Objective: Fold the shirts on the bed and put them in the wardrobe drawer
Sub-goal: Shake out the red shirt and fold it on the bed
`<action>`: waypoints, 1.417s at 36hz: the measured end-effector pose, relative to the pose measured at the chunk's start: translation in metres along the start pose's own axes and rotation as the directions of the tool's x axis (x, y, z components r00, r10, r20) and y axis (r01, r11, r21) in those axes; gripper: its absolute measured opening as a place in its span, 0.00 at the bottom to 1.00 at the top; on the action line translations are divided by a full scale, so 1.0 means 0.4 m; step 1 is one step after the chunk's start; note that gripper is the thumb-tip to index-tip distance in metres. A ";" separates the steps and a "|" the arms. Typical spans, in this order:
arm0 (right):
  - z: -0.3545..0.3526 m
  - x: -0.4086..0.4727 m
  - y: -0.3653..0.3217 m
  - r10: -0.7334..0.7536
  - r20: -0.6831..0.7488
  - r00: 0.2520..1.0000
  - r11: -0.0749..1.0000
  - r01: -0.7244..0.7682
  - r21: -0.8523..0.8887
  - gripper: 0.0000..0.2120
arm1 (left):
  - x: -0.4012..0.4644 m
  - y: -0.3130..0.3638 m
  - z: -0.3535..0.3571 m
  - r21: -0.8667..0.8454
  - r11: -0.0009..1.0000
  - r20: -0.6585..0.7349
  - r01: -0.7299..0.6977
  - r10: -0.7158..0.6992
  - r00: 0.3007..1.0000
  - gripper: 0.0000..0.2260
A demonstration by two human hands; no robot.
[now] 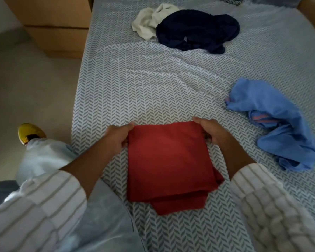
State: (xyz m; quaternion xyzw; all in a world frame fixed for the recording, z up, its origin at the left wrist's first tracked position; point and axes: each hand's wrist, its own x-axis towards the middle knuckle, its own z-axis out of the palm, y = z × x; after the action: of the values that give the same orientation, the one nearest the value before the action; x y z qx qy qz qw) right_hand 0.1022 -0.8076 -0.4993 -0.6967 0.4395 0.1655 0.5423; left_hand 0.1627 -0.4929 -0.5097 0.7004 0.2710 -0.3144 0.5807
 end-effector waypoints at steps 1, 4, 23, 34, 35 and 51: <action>0.001 0.010 -0.010 0.027 0.027 0.999 1.000 -0.027 -0.016 0.26 | 0.010 0.009 0.001 0.000 0.999 0.019 0.045 -0.045 0.999 0.16; 0.001 0.018 -0.032 0.065 0.047 0.997 0.995 -0.061 -0.083 0.19 | 0.024 0.029 -0.004 0.039 0.995 0.041 0.094 -0.095 0.995 0.17; 0.004 -0.039 0.070 -0.123 -0.008 0.992 0.932 0.113 -0.344 0.25 | -0.033 -0.059 -0.023 0.696 0.696 -0.031 -0.174 0.271 0.962 0.29; -0.014 -0.096 0.112 0.008 0.218 0.976 0.967 0.048 -0.251 0.26 | -0.039 -0.132 -0.013 0.366 0.927 0.193 -0.086 0.015 0.981 0.44; -0.023 -0.097 0.110 0.011 0.244 0.970 0.967 0.052 -0.248 0.30 | -0.060 -0.121 -0.016 0.312 0.947 0.217 -0.083 0.014 0.976 0.42; -0.015 -0.224 -0.239 -0.473 0.305 0.826 0.879 0.463 0.110 0.28 | -0.161 0.251 -0.189 -0.108 0.909 0.331 -0.402 0.414 0.848 0.27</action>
State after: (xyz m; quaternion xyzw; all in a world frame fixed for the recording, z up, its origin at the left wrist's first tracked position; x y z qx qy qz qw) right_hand 0.1265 -0.7719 -0.3754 -0.7379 0.1632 0.1323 0.6414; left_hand 0.2047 -0.4373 -0.3870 0.6654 0.0149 -0.2972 0.6846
